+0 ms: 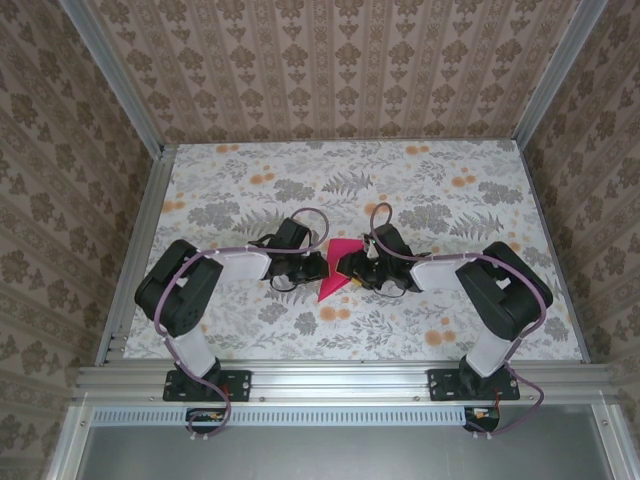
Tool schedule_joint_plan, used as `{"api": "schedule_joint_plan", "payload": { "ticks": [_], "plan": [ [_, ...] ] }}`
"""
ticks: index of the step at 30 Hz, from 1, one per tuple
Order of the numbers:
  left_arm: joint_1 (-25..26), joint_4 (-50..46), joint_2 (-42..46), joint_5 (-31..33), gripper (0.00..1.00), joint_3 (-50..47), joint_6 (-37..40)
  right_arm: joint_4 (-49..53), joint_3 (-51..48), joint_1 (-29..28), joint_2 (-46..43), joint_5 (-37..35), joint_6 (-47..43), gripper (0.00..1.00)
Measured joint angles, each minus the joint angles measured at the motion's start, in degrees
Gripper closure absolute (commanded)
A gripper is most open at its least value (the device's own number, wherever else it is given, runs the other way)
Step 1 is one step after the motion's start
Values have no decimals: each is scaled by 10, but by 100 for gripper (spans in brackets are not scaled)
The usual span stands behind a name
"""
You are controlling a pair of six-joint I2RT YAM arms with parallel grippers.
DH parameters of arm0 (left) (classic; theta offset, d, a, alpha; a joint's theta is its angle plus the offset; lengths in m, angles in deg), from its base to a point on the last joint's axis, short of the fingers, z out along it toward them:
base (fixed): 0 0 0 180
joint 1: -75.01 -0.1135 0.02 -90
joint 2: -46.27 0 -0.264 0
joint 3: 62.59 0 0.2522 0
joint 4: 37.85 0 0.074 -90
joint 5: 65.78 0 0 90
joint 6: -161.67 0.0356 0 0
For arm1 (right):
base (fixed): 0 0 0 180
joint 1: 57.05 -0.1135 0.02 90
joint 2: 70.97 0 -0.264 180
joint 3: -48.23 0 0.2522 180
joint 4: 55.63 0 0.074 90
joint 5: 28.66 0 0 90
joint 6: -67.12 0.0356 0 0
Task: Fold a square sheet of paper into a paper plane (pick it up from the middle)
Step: Fourth fold the wing at the center of the table.
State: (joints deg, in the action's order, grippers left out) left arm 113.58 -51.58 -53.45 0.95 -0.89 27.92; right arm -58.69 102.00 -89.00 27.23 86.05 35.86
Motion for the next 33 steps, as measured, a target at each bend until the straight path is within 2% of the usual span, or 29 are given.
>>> {"api": "schedule_joint_plan", "payload": {
  "ticks": [8,16,19,22,24,28,30,33],
  "plan": [
    [-4,-11,31,2,81,-4,0,-12,0,0,13,2,2,66],
    [-12,-21,81,10,74,-15,1,-21,3,-1,24,2,14,87],
    [-12,-33,103,18,66,-26,7,-19,3,-2,24,-3,19,92],
    [-12,-46,129,28,54,-40,19,8,3,-3,6,-20,23,95],
    [-12,-49,148,37,43,-51,32,41,3,-5,-27,-40,26,95],
    [-6,-50,177,58,27,-65,55,103,3,-18,-102,-90,32,95],
    [7,-49,187,70,21,-69,73,134,3,-28,-135,-121,42,95],
    [30,-38,196,84,18,-76,101,169,4,-43,-162,-166,62,95]
  ]
}}
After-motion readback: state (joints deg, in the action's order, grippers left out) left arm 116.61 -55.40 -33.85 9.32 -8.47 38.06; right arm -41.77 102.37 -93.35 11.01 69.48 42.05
